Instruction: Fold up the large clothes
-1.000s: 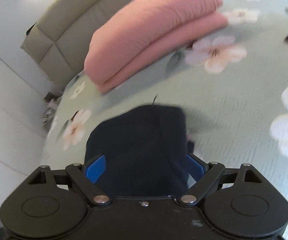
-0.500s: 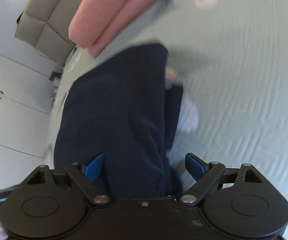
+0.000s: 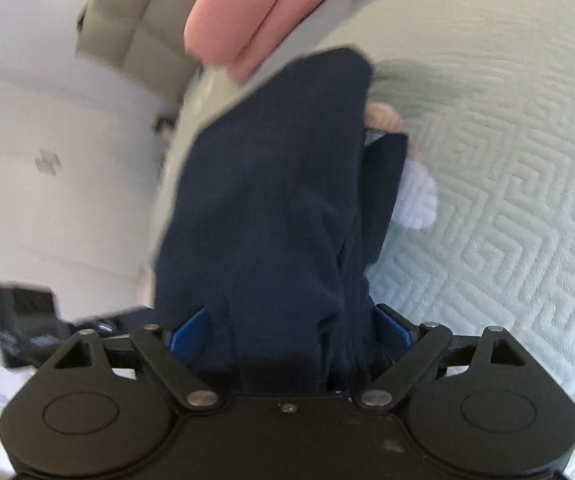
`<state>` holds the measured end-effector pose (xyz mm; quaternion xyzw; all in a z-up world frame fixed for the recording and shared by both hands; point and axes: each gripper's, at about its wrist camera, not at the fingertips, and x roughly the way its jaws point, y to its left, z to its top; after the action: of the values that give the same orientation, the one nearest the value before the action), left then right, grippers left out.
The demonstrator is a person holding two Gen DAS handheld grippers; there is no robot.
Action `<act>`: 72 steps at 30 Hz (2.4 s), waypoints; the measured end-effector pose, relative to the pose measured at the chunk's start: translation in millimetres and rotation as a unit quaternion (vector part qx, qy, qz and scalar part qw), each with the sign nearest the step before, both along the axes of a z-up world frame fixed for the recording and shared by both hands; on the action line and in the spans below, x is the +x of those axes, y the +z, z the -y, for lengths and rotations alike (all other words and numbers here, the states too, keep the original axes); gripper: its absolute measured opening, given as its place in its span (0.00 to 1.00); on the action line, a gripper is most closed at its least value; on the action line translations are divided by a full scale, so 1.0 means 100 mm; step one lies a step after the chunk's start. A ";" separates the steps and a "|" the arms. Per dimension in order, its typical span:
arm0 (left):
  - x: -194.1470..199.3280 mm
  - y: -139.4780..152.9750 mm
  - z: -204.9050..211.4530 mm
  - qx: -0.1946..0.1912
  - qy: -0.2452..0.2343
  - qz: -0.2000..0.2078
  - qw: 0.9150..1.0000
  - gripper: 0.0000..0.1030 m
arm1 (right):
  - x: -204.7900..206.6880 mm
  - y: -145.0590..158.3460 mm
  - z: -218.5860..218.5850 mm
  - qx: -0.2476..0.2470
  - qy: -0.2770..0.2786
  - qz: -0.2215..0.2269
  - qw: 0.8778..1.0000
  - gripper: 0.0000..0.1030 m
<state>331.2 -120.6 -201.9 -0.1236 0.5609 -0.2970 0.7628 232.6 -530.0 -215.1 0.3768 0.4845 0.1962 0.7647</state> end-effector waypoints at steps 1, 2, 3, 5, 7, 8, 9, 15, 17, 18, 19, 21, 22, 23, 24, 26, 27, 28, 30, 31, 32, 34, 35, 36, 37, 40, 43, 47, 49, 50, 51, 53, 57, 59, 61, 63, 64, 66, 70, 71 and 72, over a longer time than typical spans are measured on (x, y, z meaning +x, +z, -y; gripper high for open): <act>-0.06 0.00 -0.01 -0.007 -0.005 -0.003 1.000 0.85 | 0.00 -0.05 0.00 -0.004 -0.001 0.001 1.000 1.00; -0.14 -0.01 0.00 -0.012 -0.015 -0.005 1.000 0.87 | -0.02 -0.09 0.01 0.002 -0.006 -0.005 1.000 1.00; -0.22 -0.02 0.04 -0.005 -0.035 -0.002 0.999 0.89 | -0.04 -0.17 0.04 0.020 -0.015 -0.017 1.000 1.00; -0.43 -0.05 0.15 0.038 -0.062 0.028 0.997 0.93 | -0.11 -0.26 0.09 0.041 -0.023 -0.007 0.999 0.99; -0.56 -0.11 0.18 0.054 -0.069 0.034 0.996 0.94 | -0.16 -0.27 0.08 0.034 -0.012 0.004 0.999 0.99; -0.61 -0.19 0.14 0.055 -0.067 0.020 0.996 0.94 | -0.18 -0.27 0.08 0.030 -0.006 0.004 1.000 0.99; -0.63 -0.27 0.09 0.057 -0.063 0.001 0.996 0.94 | -0.20 -0.27 0.09 0.028 0.001 0.003 1.000 0.98; -0.61 -0.04 -0.11 0.003 -0.086 -0.013 0.996 0.71 | -0.30 -0.21 0.19 0.028 0.025 0.015 0.999 0.98; -0.56 0.21 -0.10 -0.008 -0.095 0.028 0.995 0.74 | -0.29 -0.18 0.25 0.041 0.002 0.034 0.999 0.99; -0.50 0.31 -0.07 -0.009 -0.096 0.051 0.994 0.78 | -0.27 -0.17 0.28 0.048 -0.013 0.038 0.998 0.98; -0.43 0.35 -0.03 -0.002 -0.093 0.063 0.994 0.79 | -0.24 -0.18 0.30 0.048 -0.028 0.033 0.998 0.98; -0.22 0.31 0.03 0.014 -0.071 0.056 0.996 0.79 | -0.18 -0.26 0.28 0.046 -0.050 0.020 0.997 0.99; -0.11 0.24 0.05 0.017 -0.061 0.042 0.997 0.78 | -0.16 -0.30 0.26 0.053 -0.052 0.016 0.997 1.00; -0.04 0.15 0.06 0.021 -0.047 0.027 0.998 0.78 | -0.15 -0.33 0.24 0.062 -0.052 0.022 0.997 1.00; 0.05 0.04 0.06 0.015 -0.032 0.013 0.999 0.85 | -0.14 -0.34 0.20 0.068 -0.052 0.028 0.996 1.00; 0.16 -0.08 0.08 -0.004 -0.003 0.003 1.000 0.88 | -0.11 -0.39 0.16 0.079 -0.056 0.034 0.995 0.99; 0.20 -0.12 0.09 -0.008 0.009 0.006 1.000 0.89 | -0.10 -0.41 0.13 0.086 -0.054 0.035 0.994 0.88; 0.23 -0.17 0.12 -0.008 0.014 0.013 1.000 0.88 | -0.08 -0.41 0.09 0.087 -0.055 0.036 0.994 0.77; 0.23 -0.19 0.16 0.007 0.002 0.032 0.999 0.81 | -0.05 -0.40 -0.02 0.094 -0.071 0.029 0.993 0.66; 0.22 -0.16 0.17 0.009 -0.002 0.040 0.999 0.75 | -0.02 -0.35 -0.04 0.101 -0.076 0.028 0.992 0.64; 0.22 -0.11 0.13 -0.001 -0.001 0.039 0.999 0.73 | -0.04 -0.29 -0.06 0.101 -0.078 0.033 0.991 0.63; 0.22 0.00 0.01 -0.020 0.010 0.030 0.999 0.67 | -0.06 -0.14 -0.11 0.103 -0.069 0.046 0.991 0.62; 0.22 0.05 -0.06 -0.028 0.017 0.029 0.999 0.66 | -0.07 -0.07 -0.13 0.107 -0.069 0.051 0.991 0.62; 0.20 0.13 -0.13 -0.033 0.026 0.036 0.998 0.63 | -0.08 0.05 -0.17 0.112 -0.065 0.056 0.990 0.62; 0.17 0.22 -0.18 -0.036 0.033 0.045 0.998 0.58 | -0.10 0.17 -0.21 0.109 -0.061 0.066 0.990 0.62; 0.00 0.57 -0.37 -0.044 0.041 0.079 0.995 0.58 | -0.08 0.53 -0.46 0.099 -0.034 0.092 0.990 0.62; -0.15 0.82 -0.50 -0.041 0.048 0.094 0.994 0.58 | -0.12 0.86 -0.70 0.080 -0.008 0.106 0.991 0.62; -0.50 1.11 -0.47 -0.116 -0.010 0.092 0.989 0.40 | -0.32 0.90 -0.94 0.091 -0.013 0.110 0.990 0.62; -0.80 1.35 -0.33 -0.051 -0.025 0.166 0.984 0.45 | -0.37 1.00 -1.31 0.073 0.045 0.129 0.988 0.62; -0.94 1.43 -0.31 -0.025 -0.034 0.189 0.981 0.45 | -0.39 1.04 -1.50 0.044 0.078 0.127 0.988 0.62; -1.01 1.47 -0.33 -0.007 -0.034 0.197 0.980 0.47 | -0.42 1.01 -1.66 0.015 0.093 0.108 0.990 0.61; -1.07 1.52 -0.47 0.020 -0.010 0.213 0.977 0.55 | -0.50 0.87 -1.67 -0.016 0.057 0.081 0.995 0.58; -0.82 1.29 -0.86 0.052 0.054 0.180 0.981 0.70 | -0.61 0.67 -1.31 -0.020 -0.011 0.056 0.998 0.55; -0.61 1.05 -0.96 0.049 0.066 0.133 0.988 0.70 | -0.64 0.60 -1.12 -0.011 -0.022 0.046 0.999 0.55; -0.48 0.82 -1.02 0.039 0.069 0.099 0.992 0.70 | -0.65 0.54 -0.97 -0.001 -0.030 0.038 0.999 0.55; -0.38 0.59 -1.01 0.022 0.065 0.068 0.995 0.71 | -0.64 0.45 -0.89 0.009 -0.032 0.031 0.999 0.55; -0.38 0.50 -1.00 0.011 0.059 0.058 0.997 0.72 | -0.60 0.39 -0.86 0.015 -0.034 0.027 0.999 0.55; -0.34 0.28 -0.93 0.009 0.049 0.044 0.998 0.72 | -0.53 0.27 -0.79 0.022 -0.034 0.021 0.999 0.56; -0.24 -0.12 -0.82 -0.024 0.029 0.008 0.999 0.74 | -0.75 0.19 -0.52 0.033 -0.036 0.008 0.999 0.60; -0.21 -0.19 -0.79 -0.040 0.023 0.000 0.999 0.76 | -0.75 0.12 -0.49 0.039 -0.038 0.003 0.998 0.61; -0.19 -0.24 -0.75 -0.052 0.019 -0.002 0.998 0.82 | -0.74 0.06 -0.46 0.044 -0.037 0.000 0.998 0.63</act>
<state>311.8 -45.8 -226.1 -0.1743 0.5440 -0.3114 0.7594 158.7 -484.4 -209.4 0.4277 0.4613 0.1885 0.7541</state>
